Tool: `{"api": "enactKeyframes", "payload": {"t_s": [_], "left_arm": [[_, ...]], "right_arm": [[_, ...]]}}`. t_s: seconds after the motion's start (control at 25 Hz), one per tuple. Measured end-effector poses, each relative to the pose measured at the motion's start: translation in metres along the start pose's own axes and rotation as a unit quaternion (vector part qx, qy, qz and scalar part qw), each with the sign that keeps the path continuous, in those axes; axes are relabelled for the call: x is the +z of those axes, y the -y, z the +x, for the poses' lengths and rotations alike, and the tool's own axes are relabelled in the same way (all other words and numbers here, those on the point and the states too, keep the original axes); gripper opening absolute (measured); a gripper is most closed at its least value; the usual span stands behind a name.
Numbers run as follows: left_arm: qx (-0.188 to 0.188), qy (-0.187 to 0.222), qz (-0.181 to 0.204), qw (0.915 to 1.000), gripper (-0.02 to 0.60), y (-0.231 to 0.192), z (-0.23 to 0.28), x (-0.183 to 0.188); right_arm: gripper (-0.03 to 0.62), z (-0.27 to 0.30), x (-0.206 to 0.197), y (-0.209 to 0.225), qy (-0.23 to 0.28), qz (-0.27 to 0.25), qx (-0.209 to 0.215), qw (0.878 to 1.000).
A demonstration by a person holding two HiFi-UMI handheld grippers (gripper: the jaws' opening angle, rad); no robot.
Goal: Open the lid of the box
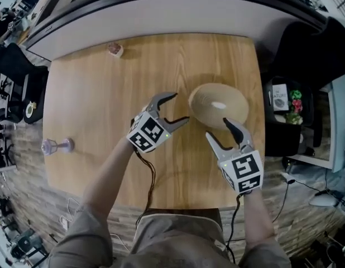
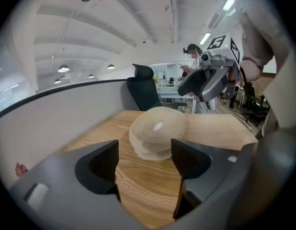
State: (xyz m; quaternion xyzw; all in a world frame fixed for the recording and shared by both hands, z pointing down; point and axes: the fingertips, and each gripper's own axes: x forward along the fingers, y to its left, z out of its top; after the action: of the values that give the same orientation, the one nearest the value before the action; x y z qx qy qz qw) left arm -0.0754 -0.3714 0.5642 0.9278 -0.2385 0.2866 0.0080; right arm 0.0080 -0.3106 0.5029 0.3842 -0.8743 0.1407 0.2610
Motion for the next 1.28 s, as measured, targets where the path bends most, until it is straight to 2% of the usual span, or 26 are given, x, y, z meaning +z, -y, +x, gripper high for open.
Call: {"api": "enactKeyframes", "payload": {"t_s": [0.12, 0.36, 0.48, 0.68, 1.0, 1.28], "left_arm": [[-0.021, -0.013, 0.001, 0.9997, 0.345, 0.001, 0.025, -0.022], [-0.06, -0.032, 0.029, 0.9973, 0.367, 0.006, 0.061, -0.049], [-0.079, -0.019, 0.035, 0.996, 0.367, 0.007, 0.072, -0.05], [-0.115, 0.015, 0.036, 0.9926, 0.368, 0.012, 0.084, -0.035], [-0.125, 0.021, 0.02, 0.9917, 0.336, 0.014, 0.086, -0.034], [-0.114, -0.008, -0.001, 0.9934, 0.32, 0.016, 0.083, -0.035]], "right_arm": [[0.232, 0.017, -0.014, 0.003, -0.015, -0.01, 0.0, 1.0], [0.232, 0.044, -0.035, 0.007, -0.037, -0.034, 0.006, 0.999], [0.232, 0.055, -0.041, 0.01, -0.048, -0.036, 0.012, 0.998], [0.232, 0.07, -0.053, 0.012, -0.076, -0.078, 0.011, 0.994], [0.232, 0.08, -0.069, 0.008, -0.127, -0.158, 0.004, 0.979], [0.232, 0.089, -0.07, 0.001, -0.145, -0.22, -0.012, 0.965]]}}
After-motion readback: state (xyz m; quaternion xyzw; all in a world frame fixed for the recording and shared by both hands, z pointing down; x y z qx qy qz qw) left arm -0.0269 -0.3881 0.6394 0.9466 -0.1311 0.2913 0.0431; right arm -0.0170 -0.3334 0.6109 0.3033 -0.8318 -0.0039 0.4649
